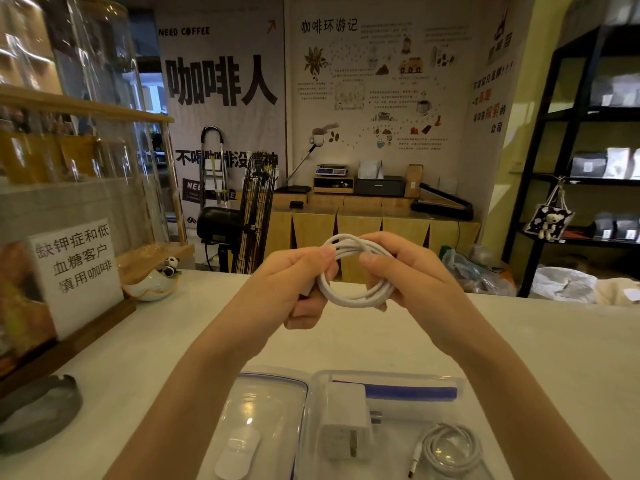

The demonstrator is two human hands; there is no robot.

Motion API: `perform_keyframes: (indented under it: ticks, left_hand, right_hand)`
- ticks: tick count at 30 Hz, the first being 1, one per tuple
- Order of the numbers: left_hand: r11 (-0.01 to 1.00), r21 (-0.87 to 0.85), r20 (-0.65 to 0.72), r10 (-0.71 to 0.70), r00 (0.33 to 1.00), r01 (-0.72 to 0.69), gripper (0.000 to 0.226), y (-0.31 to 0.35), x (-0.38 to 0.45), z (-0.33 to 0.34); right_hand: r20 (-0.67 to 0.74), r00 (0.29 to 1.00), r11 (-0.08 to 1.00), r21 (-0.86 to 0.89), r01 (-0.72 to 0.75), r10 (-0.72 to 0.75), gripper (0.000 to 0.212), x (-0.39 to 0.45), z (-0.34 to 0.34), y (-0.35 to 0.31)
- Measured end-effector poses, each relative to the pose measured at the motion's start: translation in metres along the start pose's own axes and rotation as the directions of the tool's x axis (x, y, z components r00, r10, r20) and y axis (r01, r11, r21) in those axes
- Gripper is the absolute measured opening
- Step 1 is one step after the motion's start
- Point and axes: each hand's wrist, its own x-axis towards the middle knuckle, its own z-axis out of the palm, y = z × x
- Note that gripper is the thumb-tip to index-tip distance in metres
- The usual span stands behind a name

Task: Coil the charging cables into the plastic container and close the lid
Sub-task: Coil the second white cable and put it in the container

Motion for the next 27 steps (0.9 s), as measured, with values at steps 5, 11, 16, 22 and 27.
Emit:
perform_keyframes:
  ticks: [5,11,16,22,27]
  left_hand:
    - [0.989,-0.051,0.064,-0.133,0.989,0.136,0.031,0.005,-0.004,-0.009]
    - [0.957,0.132,0.135,-0.274,0.952,0.257,0.032,0.005,-0.002,-0.005]
    - [0.887,0.351,0.128,-0.363,0.923,0.300,0.035,-0.007,0.001,0.015]
    - [0.687,0.683,0.207,-0.508,0.836,0.248,0.030,-0.034,0.001,0.044]
    - [0.566,0.809,0.227,-0.546,0.806,0.155,0.028,-0.050,-0.003,0.064]
  right_hand:
    - [0.084,0.994,0.996,0.052,-0.068,0.063,0.026,-0.005,-0.004,-0.001]
    - [0.266,0.918,0.955,-0.046,-0.293,0.294,0.039,-0.021,-0.021,0.002]
    - [0.339,0.841,0.904,-0.227,-0.362,0.422,0.036,-0.040,-0.038,0.010]
    - [0.315,0.809,0.833,-0.437,-0.340,0.496,0.027,-0.071,-0.052,0.039]
    - [0.299,0.751,0.777,-0.464,-0.424,0.589,0.021,-0.090,-0.053,0.054]
